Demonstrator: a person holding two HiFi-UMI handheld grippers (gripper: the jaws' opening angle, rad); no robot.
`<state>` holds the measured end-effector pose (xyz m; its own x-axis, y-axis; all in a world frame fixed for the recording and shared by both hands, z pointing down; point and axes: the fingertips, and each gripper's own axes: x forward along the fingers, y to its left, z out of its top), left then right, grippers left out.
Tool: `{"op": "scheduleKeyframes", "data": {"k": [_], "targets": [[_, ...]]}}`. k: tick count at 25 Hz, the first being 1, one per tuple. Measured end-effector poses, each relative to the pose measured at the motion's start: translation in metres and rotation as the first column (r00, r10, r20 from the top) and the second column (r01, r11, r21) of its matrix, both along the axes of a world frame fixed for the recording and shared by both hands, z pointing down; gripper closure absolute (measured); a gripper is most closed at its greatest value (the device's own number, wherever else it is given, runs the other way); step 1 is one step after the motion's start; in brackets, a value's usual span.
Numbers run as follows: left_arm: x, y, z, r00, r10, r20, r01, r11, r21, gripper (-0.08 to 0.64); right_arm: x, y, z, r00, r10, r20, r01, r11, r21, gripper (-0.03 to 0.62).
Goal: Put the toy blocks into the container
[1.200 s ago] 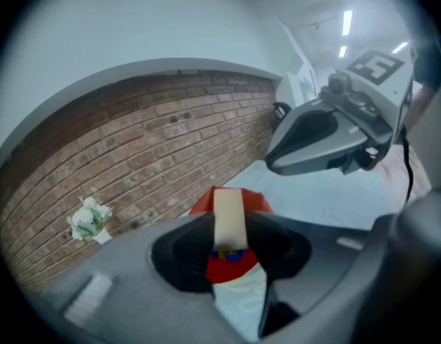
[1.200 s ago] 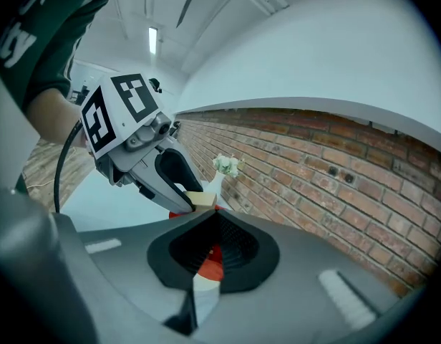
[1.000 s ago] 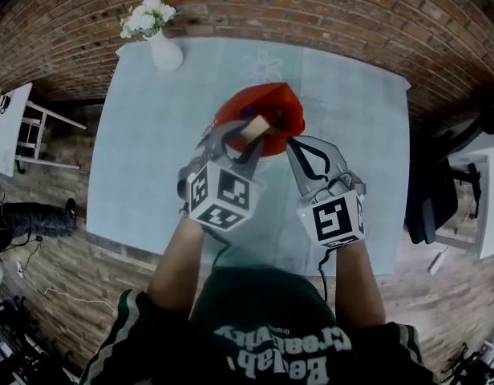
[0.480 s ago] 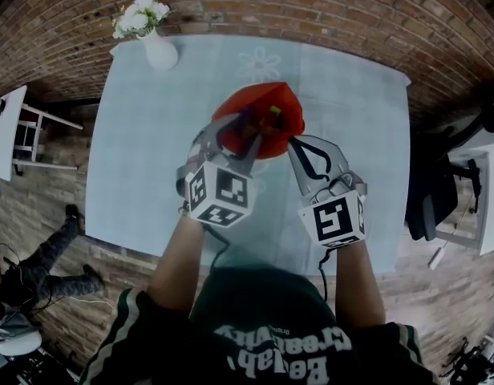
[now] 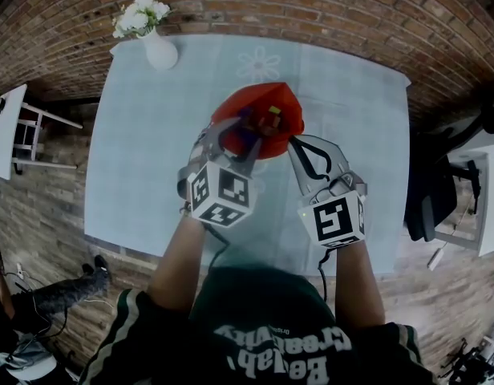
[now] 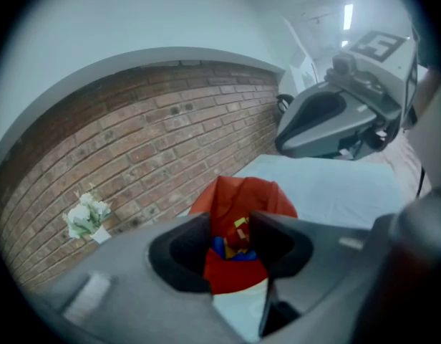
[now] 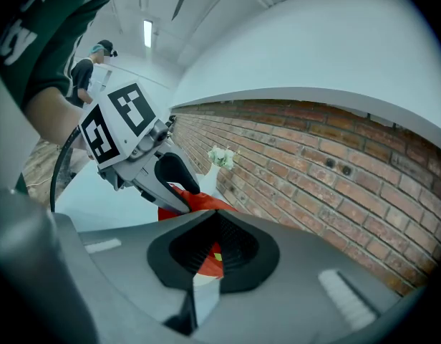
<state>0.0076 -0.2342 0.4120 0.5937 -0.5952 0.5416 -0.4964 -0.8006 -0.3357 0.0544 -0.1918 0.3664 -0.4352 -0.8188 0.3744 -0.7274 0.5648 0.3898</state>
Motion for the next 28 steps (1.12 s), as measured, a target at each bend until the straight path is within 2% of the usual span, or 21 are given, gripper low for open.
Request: {"op": "scheduleKeyframes", "data": {"k": [2,7,14,22,28], "targets": [[-0.002,0.000,-0.001,1.000,-0.018,0.002,0.017,1.000,0.012,0.555,0.002,0.001,-0.001,1.000,0.005,0.000,-0.005,1.000,0.000,0.586],[-0.001,0.005,0.000,1.000,-0.017,0.013,0.017,1.000,0.006,0.557,0.003,0.005,-0.004,1.000,0.007,0.002,-0.007,1.000,0.009,0.586],[0.004,0.017,-0.012,1.000,-0.017,0.021,0.016,0.999,0.045,0.557,0.006,0.015,-0.018,0.999,0.019,0.036,-0.021,0.999,0.040,0.586],[0.007,0.051,-0.041,1.000,-0.006,0.003,0.006,0.997,0.081,0.557,0.006,0.045,-0.037,0.999,0.005,0.049,-0.009,0.996,0.085,0.586],[0.012,0.086,-0.083,0.999,-0.012,-0.048,0.019,0.991,0.134,0.557,0.014,0.077,-0.057,0.998,-0.009,0.064,0.000,0.992,0.128,0.587]]}}
